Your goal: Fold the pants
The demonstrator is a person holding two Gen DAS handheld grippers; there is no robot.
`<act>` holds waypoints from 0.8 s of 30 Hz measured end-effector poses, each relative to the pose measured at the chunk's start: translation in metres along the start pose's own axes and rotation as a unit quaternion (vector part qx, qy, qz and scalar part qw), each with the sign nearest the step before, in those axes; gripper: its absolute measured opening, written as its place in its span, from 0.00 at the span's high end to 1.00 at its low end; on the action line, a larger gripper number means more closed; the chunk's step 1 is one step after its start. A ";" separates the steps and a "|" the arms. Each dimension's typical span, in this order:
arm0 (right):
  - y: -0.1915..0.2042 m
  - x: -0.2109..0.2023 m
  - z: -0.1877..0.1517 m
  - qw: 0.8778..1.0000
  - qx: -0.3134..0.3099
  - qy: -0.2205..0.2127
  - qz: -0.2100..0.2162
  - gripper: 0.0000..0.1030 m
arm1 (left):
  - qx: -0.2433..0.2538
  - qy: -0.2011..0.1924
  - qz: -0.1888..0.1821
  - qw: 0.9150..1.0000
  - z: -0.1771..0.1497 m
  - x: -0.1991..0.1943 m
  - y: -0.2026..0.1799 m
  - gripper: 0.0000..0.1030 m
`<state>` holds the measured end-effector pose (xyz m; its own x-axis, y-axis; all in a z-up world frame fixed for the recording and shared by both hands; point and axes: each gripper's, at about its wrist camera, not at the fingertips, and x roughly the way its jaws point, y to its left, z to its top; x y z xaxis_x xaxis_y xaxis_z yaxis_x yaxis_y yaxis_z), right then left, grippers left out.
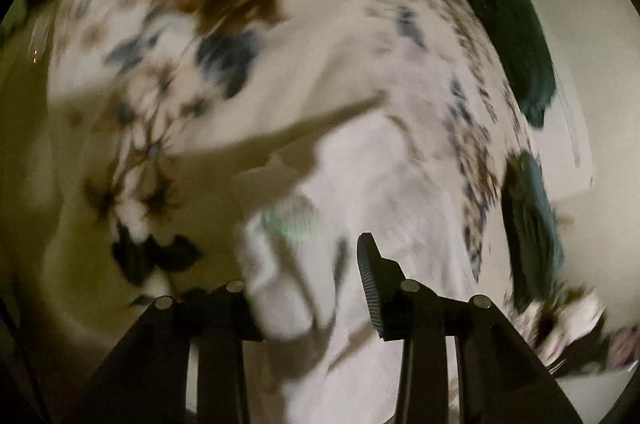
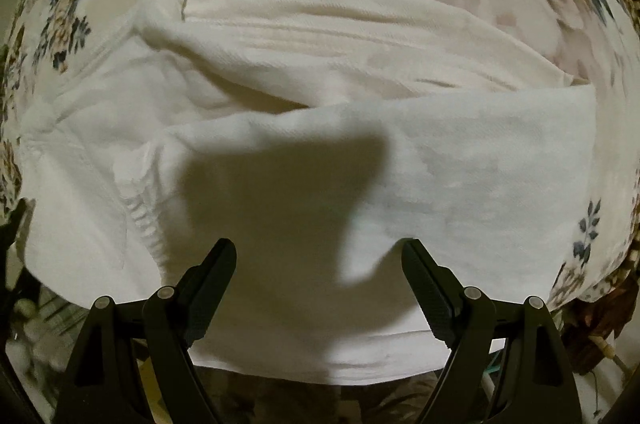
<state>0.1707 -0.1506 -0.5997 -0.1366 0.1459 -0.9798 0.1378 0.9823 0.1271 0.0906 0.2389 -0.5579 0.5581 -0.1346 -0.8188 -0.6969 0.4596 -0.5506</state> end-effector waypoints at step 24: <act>-0.184 -0.049 -0.078 0.983 0.164 -0.086 -0.008 0.16 | 0.503 0.153 -0.058 0.849 -0.317 -0.008 -0.263 0.90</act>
<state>0.0752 -0.3290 -0.5626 0.0234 0.0813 -0.9964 0.4501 0.8891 0.0831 0.1268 -0.1596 -0.4584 0.3469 -0.3803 -0.8573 0.1770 0.9242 -0.3384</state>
